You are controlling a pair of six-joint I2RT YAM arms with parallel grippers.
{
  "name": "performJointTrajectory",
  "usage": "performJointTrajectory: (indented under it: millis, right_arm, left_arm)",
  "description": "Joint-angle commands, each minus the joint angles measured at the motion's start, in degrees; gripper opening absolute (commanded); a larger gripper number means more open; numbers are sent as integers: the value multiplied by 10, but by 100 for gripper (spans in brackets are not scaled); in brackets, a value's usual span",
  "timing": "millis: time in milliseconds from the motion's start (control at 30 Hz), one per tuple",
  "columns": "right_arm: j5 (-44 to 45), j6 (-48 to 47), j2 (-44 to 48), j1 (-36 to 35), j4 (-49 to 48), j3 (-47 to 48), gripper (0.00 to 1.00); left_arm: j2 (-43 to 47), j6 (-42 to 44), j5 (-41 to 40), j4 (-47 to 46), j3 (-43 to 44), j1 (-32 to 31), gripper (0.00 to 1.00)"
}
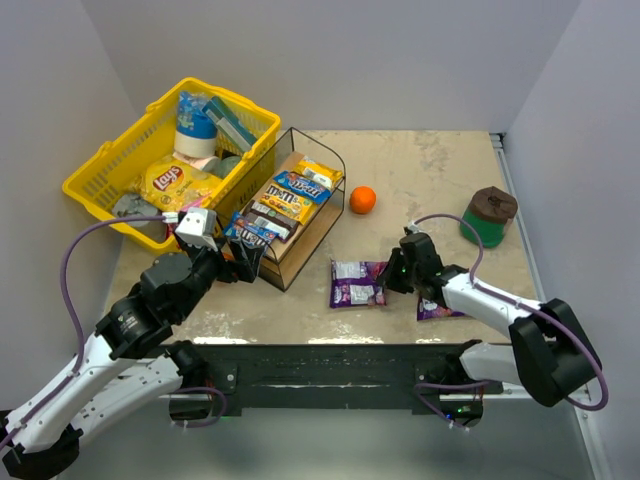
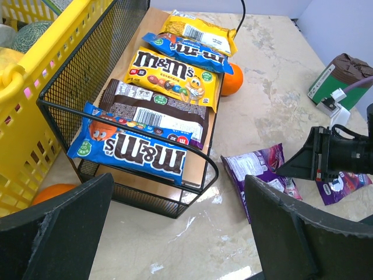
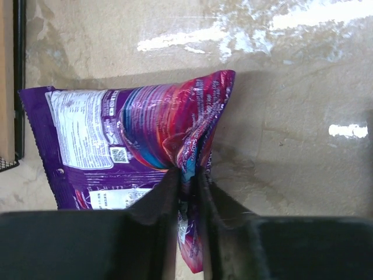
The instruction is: Place and organize the candy bags onto the shelf
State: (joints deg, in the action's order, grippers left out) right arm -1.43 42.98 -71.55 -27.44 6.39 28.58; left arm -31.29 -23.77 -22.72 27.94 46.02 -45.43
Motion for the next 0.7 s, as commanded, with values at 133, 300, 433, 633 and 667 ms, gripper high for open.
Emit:
performJointTrajectory:
  millis: [133, 300, 433, 633, 667]
  right_arm:
    - [-44, -6, 44, 7, 34, 8, 0]
    - [-134, 20, 104, 6, 23, 40, 0]
    - [-166, 66, 141, 7, -8, 72, 0]
    - [-175, 104, 134, 5, -48, 124, 0]
    - [-175, 107, 127, 5, -58, 129, 0]
  left_arm:
    - [3, 7, -1, -14, 2, -2, 100]
    - [5, 7, -4, -12, 1, -1, 100]
    - [7, 6, -5, -11, 1, -1, 100]
    - [9, 7, -6, -11, 1, -1, 100]
    - [10, 7, -6, -10, 2, -2, 99]
